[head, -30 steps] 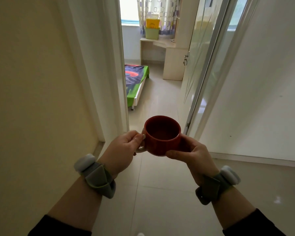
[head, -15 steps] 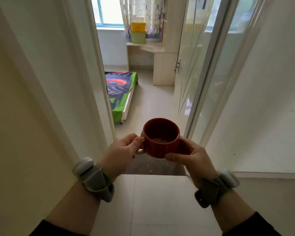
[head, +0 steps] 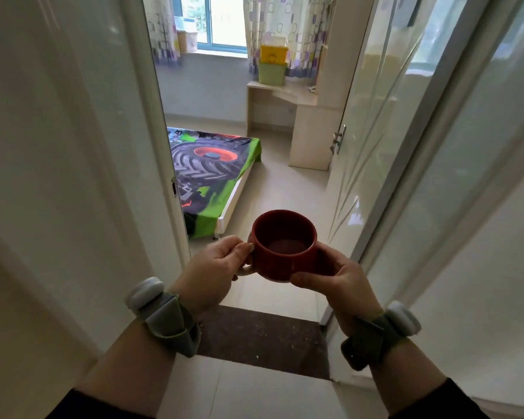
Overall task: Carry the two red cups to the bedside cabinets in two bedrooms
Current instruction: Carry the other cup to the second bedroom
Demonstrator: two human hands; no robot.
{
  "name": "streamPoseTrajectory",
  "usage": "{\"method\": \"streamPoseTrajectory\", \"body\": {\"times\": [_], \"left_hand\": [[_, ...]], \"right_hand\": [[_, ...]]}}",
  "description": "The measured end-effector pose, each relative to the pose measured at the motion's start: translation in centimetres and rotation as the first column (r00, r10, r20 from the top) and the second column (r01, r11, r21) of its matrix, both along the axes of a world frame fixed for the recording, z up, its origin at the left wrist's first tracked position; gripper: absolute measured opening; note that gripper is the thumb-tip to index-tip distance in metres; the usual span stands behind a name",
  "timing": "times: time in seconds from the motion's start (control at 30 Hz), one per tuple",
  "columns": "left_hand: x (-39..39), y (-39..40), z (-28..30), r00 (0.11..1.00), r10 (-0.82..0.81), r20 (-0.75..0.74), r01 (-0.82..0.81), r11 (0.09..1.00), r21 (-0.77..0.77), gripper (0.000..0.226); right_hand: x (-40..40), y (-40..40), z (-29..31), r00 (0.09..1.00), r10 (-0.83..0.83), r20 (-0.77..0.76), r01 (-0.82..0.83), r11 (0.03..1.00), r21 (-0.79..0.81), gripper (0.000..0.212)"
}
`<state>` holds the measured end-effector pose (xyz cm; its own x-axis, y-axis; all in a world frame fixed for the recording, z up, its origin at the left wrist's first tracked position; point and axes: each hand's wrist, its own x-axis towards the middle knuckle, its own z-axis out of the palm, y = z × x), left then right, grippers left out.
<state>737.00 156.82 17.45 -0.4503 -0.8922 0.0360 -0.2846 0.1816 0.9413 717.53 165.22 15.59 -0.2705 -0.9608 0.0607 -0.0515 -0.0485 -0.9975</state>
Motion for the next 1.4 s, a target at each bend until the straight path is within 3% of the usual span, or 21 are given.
{"method": "streamPoseTrajectory", "body": {"times": [0.23,0.37,0.7,1.4], "left_hand": [[-4.9,-11.9,-0.1,0.999,-0.031,-0.041,0.033,0.998,0.050,0.028],[-7.2,-20.0,0.1,0.998,-0.036,-0.052,0.038,0.998,0.041,0.028],[-13.6,-36.4,0.0,0.997,-0.081,0.010,0.080,0.993,0.085,0.026],[-33.5,-68.4,0.1,0.999,0.044,0.024,-0.045,0.999,0.029,0.028]], "right_hand": [[-4.4,-11.9,-0.6,1.000,-0.018,-0.010,0.018,1.000,-0.006,0.052],[-6.5,-19.6,-0.5,0.999,-0.048,0.002,0.048,0.999,-0.008,0.059],[-12.8,-35.3,-1.2,0.994,-0.101,0.045,0.101,0.995,0.003,0.060],[-33.6,-69.4,-0.6,0.989,0.047,0.139,-0.041,0.998,-0.047,0.060]]}}
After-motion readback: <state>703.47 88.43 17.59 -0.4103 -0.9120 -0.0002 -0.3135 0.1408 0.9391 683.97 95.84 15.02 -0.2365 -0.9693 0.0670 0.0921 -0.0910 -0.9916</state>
